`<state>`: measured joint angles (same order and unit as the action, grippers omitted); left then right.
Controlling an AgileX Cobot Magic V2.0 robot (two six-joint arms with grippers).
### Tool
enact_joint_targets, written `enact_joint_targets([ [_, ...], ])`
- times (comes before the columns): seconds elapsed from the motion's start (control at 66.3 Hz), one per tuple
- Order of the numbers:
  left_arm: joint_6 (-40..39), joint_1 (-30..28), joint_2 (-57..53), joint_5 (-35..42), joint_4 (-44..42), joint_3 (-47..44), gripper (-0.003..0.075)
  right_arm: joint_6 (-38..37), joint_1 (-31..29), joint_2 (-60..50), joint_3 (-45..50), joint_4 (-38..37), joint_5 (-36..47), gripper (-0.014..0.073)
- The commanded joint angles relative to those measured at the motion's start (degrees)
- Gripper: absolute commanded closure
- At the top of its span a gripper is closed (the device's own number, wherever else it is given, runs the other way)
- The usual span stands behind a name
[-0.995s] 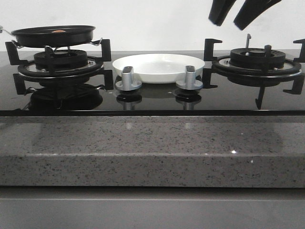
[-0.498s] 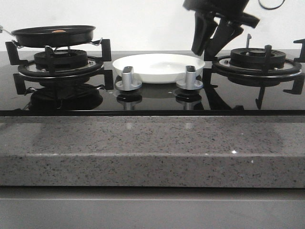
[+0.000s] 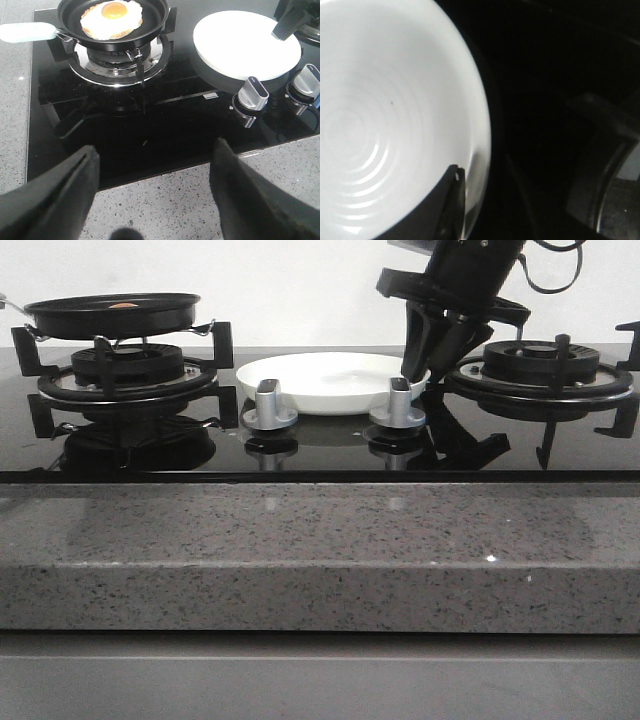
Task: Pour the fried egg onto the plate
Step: 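Lower the right gripper onto the white plate's rim and grasp it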
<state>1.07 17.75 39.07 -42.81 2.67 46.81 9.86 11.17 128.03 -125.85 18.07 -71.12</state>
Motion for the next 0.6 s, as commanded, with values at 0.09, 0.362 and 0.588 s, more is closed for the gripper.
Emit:
enact_joint_targets([
  [0.09,-0.51,0.49,0.35,4.14,0.46,1.53,0.0247,0.14,0.10,-3.50,-1.97,1.21,-4.60,0.0417],
  [0.362,-0.51,0.49,0.35,4.14,0.46,1.53,0.0247,-1.44,0.10,-3.45,-1.97,1.15,-5.64,0.0425],
  [0.588,-0.51,0.49,0.35,4.14,0.46,1.53,0.0247,-4.00,0.10,-3.37,-1.97,1.15,-4.95,0.0425],
])
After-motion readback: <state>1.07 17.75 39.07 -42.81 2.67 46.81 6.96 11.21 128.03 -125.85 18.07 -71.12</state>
